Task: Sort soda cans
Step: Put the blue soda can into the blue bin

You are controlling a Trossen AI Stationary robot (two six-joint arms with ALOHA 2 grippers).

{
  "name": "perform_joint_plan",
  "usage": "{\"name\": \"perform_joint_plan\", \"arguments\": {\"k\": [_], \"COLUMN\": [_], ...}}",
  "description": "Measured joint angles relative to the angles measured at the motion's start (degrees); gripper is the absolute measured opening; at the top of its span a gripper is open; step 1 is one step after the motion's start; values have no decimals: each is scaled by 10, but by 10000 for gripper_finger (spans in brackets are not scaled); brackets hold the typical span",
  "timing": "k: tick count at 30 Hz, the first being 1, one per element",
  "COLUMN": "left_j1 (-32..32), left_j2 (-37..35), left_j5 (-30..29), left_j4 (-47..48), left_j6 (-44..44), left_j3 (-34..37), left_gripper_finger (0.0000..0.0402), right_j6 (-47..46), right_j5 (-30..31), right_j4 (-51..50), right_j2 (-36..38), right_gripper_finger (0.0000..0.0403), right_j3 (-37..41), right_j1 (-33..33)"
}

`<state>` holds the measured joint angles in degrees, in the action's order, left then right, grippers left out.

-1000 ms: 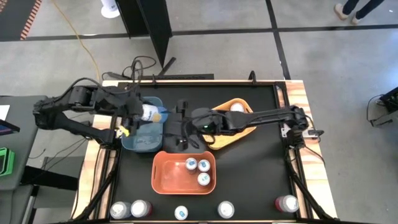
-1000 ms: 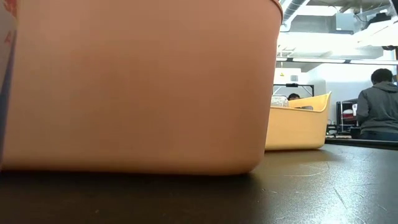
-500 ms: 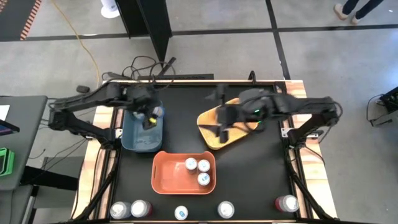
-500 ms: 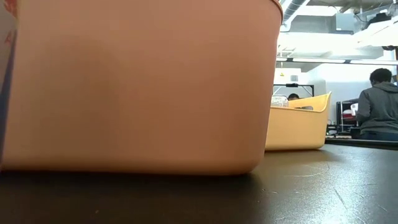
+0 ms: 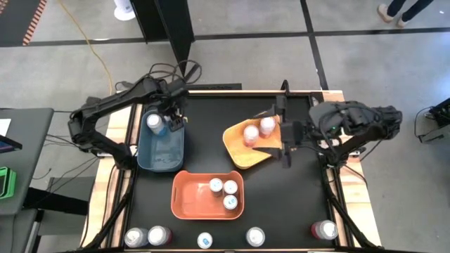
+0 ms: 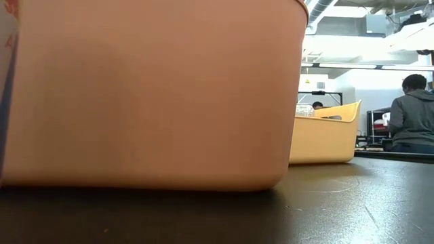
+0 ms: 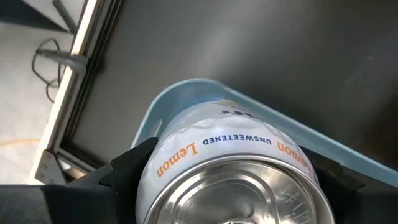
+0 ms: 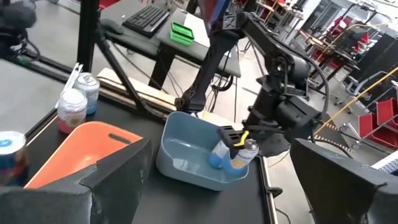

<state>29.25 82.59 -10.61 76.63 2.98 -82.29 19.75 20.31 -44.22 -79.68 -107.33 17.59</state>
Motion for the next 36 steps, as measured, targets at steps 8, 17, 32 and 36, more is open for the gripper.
{"name": "perform_joint_plan", "arguments": {"k": [8, 17, 32, 36], "left_j1": [39, 50, 64, 73], "left_j2": [0, 0, 0, 0], "left_j5": [35, 48, 48, 47], "left_j4": [-56, -115, -214, -229], "left_j6": [7, 50, 69, 69], "left_j3": [67, 142, 219, 226], "left_gripper_finger": [294, 294, 294, 294], "right_j6": [-2, -6, -13, -15], "right_j5": [28, 28, 28, 27], "right_j4": [-24, -23, -23, -31], "right_j2": [-2, -2, -15, -27], "right_gripper_finger": [398, 398, 398, 398], "right_j3": [0, 0, 0, 1], "right_j1": [27, 26, 27, 27]}}
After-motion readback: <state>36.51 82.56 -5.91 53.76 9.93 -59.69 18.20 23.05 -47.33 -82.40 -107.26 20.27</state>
